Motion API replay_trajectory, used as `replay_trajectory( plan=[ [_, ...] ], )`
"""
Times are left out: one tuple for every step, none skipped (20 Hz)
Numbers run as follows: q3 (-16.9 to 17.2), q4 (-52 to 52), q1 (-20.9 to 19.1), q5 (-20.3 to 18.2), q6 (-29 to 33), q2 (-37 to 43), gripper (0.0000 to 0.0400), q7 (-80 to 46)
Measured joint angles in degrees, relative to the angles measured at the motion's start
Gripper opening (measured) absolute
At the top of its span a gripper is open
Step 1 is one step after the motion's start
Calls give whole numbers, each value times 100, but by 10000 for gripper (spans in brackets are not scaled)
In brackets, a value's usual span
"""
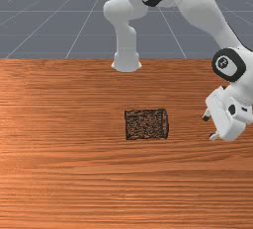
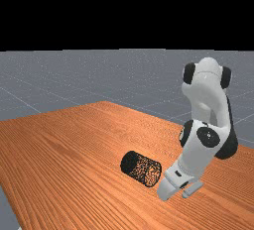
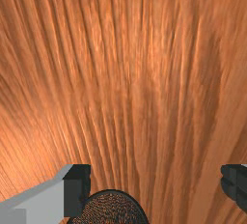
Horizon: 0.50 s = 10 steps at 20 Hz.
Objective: Rotate the holder till the hole upward
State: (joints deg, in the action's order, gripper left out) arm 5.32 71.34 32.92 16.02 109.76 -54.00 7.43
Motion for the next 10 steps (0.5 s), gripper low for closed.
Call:
replay_trajectory(
  plan=[
    [83,-49,62,108,-136,-47,400,-36],
    [156,-1,94,205,-194,-41,400,-54],
    [220,70,111,287,-222,-19,400,-63],
    [284,140,127,370,-248,0,400,-74],
    [364,301,127,474,-222,63,400,-74],
    [855,-410,408,1054,-1179,-456,400,-111],
    [847,1,357,1065,-912,-247,400,-152],
    [901,180,336,1135,-831,-173,400,-157],
    [703,816,120,907,-165,242,400,-95],
    [683,919,70,876,-58,302,400,-68]
  ],
)
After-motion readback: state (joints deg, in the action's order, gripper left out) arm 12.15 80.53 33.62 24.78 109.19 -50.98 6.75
